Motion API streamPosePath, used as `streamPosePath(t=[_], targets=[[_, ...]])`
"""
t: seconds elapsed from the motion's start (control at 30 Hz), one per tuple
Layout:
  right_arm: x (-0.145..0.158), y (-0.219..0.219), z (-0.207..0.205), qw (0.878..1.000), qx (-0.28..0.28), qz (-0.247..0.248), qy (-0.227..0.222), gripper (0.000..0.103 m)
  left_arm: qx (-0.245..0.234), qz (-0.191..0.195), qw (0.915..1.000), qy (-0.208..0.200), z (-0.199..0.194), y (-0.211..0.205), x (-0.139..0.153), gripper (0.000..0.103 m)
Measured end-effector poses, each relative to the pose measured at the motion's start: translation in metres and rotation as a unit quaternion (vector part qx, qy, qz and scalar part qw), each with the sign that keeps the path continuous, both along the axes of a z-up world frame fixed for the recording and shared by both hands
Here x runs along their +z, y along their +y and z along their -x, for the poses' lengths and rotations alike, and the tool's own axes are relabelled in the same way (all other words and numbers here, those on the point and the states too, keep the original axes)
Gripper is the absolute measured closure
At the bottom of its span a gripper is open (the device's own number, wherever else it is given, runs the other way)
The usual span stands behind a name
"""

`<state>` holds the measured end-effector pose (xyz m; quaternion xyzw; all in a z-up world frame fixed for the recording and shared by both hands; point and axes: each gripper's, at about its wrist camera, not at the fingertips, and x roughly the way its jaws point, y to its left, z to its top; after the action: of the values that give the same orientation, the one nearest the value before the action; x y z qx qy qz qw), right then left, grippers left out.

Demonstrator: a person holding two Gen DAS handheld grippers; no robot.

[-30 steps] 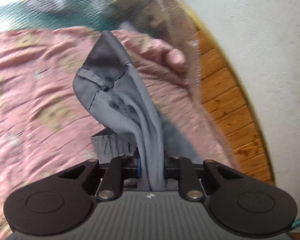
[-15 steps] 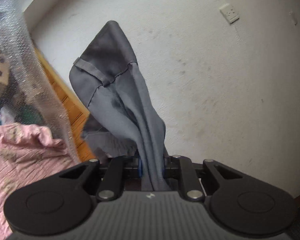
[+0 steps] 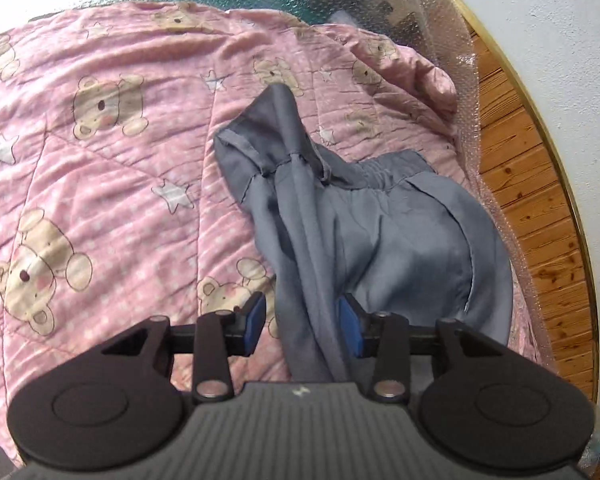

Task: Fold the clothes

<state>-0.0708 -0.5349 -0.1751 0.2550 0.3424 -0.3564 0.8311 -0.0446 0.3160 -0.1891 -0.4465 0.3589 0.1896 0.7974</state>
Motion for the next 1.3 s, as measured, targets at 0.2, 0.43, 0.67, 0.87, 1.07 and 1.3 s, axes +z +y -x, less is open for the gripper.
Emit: streamPosePath(t=[0.2, 0.43, 0.67, 0.87, 1.07, 1.3], targets=[[0.059, 0.064, -0.047, 0.994, 0.083, 0.072, 0.007, 0.046, -0.018, -0.025, 0.9995, 0.011, -0.050, 0.027, -0.002, 0.037], [0.059, 0.268, -0.159, 0.934, 0.358, -0.021, 0.001, 0.048, -0.037, 0.001, 0.9993, -0.009, -0.056, 0.056, -0.037, 0.093], [-0.006, 0.381, -0.204, 0.898, 0.422, -0.030, 0.120, 0.049, -0.086, 0.017, 0.9945, -0.058, -0.043, 0.075, -0.029, 0.083], [0.038, 0.401, -0.207, 0.897, 0.434, 0.007, 0.082, 0.050, -0.177, -0.168, 0.9662, -0.084, -0.052, 0.052, 0.043, 0.078], [0.031, 0.391, -0.215, 0.901, 0.428, 0.002, 0.065, 0.050, -0.240, -0.171, 0.9526, -0.075, -0.096, 0.023, 0.036, 0.076], [-0.012, 0.261, -0.178, 0.931, 0.358, -0.011, 0.068, 0.050, -0.178, -0.152, 0.9712, 0.046, -0.080, 0.032, -0.014, 0.072]])
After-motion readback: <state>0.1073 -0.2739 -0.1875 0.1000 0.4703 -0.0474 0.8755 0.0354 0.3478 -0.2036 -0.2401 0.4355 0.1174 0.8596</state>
